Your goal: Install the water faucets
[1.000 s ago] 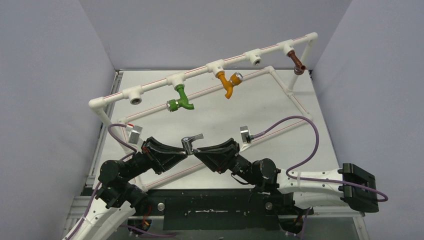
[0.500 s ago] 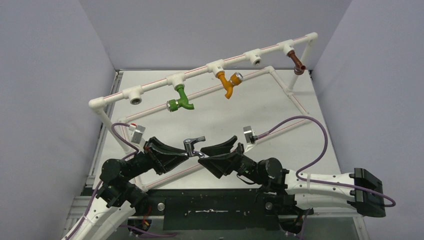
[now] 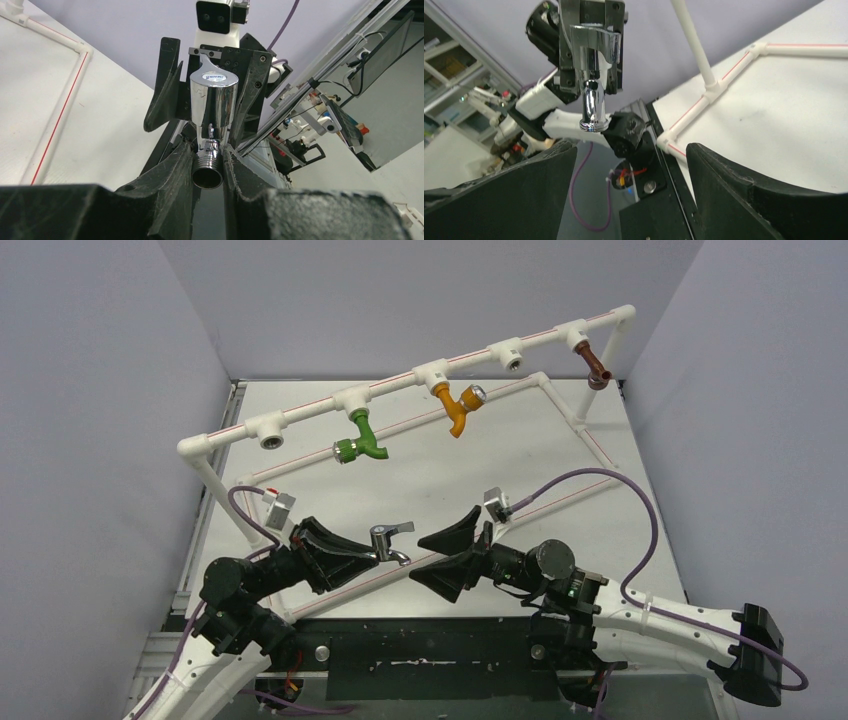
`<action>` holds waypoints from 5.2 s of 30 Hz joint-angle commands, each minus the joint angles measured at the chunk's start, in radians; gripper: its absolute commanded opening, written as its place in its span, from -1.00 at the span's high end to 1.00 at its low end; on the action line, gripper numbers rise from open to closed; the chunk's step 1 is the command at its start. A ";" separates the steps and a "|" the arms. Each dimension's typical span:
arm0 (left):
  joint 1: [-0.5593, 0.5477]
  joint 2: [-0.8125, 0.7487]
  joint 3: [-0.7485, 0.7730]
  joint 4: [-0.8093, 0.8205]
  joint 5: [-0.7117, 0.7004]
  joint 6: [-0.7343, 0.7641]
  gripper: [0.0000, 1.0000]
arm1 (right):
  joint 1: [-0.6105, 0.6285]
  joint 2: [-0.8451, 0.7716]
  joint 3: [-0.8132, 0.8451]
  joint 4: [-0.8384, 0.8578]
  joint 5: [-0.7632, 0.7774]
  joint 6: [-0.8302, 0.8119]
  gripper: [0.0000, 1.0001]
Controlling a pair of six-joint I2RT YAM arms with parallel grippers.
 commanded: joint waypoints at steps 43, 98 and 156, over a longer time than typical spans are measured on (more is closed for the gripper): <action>0.000 0.044 -0.047 0.132 0.077 -0.014 1.00 | -0.002 0.121 0.175 -0.006 -0.157 -0.019 0.28; 0.000 0.131 0.252 -0.447 -0.122 0.405 -0.60 | -0.002 -0.004 0.332 -0.456 0.184 -0.233 1.00; 0.591 0.905 0.881 -0.492 -0.763 0.687 -0.79 | -0.233 -0.052 0.416 -0.751 0.618 -0.388 1.00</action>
